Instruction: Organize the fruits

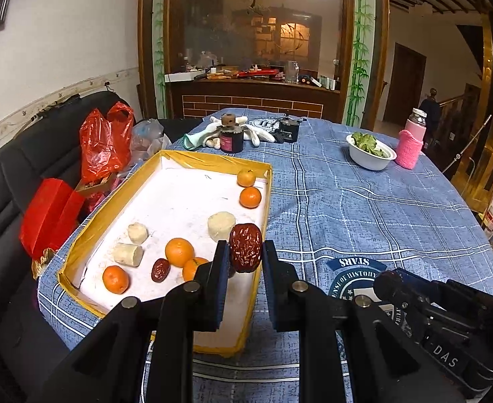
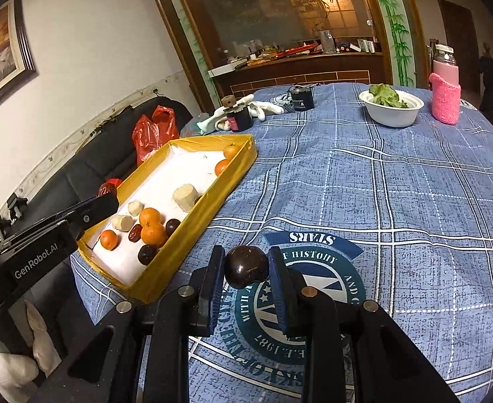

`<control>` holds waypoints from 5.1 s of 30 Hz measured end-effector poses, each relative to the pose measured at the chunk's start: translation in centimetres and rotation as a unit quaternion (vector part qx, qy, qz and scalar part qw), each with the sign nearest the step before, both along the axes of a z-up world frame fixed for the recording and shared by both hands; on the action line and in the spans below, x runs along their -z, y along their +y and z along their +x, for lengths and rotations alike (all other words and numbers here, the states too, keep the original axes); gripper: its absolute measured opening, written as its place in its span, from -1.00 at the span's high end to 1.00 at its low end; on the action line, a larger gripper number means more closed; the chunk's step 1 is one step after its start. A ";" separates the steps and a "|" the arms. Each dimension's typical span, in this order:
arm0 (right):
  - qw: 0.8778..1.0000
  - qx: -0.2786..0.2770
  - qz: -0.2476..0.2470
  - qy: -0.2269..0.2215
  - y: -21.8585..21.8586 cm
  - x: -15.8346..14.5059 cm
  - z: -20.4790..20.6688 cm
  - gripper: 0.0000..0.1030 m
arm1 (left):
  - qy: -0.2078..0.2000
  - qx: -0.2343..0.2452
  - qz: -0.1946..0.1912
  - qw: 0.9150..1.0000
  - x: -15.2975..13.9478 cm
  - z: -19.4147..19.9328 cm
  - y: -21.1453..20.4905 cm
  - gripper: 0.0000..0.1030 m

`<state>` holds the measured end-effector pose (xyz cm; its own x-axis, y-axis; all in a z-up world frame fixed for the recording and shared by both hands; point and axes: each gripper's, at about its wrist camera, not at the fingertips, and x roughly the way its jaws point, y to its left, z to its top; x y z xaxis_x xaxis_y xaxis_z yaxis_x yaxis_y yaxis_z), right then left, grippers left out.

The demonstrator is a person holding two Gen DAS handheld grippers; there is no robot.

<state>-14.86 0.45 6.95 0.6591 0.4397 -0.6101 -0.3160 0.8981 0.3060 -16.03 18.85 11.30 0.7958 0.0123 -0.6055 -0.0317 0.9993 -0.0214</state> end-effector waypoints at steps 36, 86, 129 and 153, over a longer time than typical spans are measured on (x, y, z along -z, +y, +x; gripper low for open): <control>1.000 -0.015 -0.006 -0.012 0.7 -1.3 -0.8 0.42 | 0.007 -0.045 -0.016 0.999 0.2 0.4 3.9 0.63; 0.999 0.013 0.040 -0.015 2.7 -1.9 3.6 -0.46 | -0.040 -0.062 0.035 0.997 -0.7 -1.0 1.8 -0.88; 0.996 0.079 0.016 -0.040 -4.2 -0.8 -2.6 -0.63 | -0.035 -0.032 0.033 0.998 -1.4 -3.7 -4.4 -0.89; 0.995 0.094 -0.018 -0.037 -3.3 0.0 -2.0 -0.66 | -0.017 -0.035 -0.009 0.999 -0.1 -2.5 -2.7 -0.89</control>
<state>-16.87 -2.87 6.90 0.7710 0.2835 -0.5702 -0.1617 0.9532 0.2553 -18.56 16.18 11.35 0.8138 0.0585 -0.5782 -0.1008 0.9940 -0.0413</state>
